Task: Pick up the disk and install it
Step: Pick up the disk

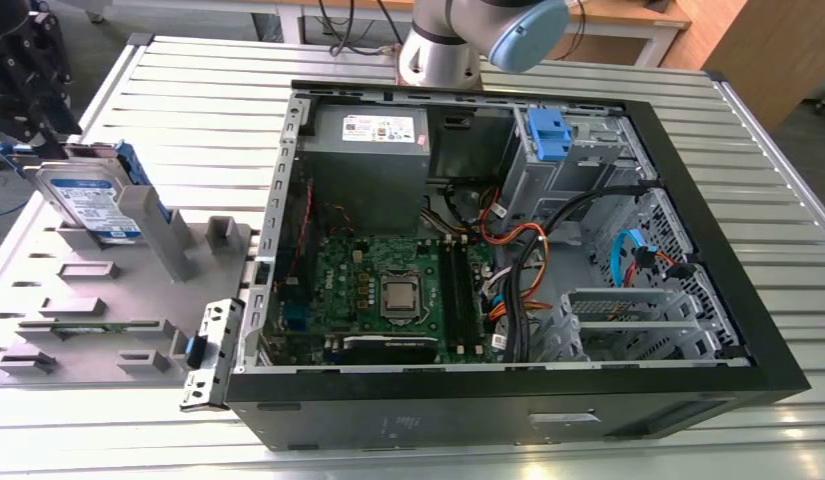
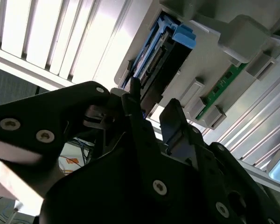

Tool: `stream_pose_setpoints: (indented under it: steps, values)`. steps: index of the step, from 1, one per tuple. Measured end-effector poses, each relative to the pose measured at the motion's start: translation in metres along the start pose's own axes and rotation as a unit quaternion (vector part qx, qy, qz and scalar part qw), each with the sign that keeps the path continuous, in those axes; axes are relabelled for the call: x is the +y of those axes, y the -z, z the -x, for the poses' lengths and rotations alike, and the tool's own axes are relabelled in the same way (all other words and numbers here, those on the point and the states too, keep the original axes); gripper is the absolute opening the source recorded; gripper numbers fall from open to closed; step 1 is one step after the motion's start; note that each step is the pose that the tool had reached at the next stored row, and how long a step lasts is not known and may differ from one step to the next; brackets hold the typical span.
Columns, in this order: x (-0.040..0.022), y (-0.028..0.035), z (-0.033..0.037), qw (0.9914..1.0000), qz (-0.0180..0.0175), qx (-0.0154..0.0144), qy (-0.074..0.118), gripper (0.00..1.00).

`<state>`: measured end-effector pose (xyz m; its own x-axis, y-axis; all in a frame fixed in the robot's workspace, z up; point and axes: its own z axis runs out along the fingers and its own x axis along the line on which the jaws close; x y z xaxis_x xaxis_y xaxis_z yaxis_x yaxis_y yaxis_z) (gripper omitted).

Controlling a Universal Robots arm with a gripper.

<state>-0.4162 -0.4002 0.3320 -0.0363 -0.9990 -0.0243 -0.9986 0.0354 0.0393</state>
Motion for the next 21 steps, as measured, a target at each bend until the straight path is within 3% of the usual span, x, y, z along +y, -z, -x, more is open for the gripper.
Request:
stream_pose_setpoints:
  steps: [1,5,9,21]
  values:
    - [0.0,0.0,0.0,1.0,0.0,0.0,0.0,0.41]
    - [0.0,0.0,0.0,1.0,0.0,0.0,0.0,0.59]
    - [0.0004,-0.0032,-0.0001,1.0,-0.0015,-0.0001,0.0,0.59]
    - [0.0002,-0.0251,-0.0007,0.99999,-0.0032,0.0002,0.0,0.59]
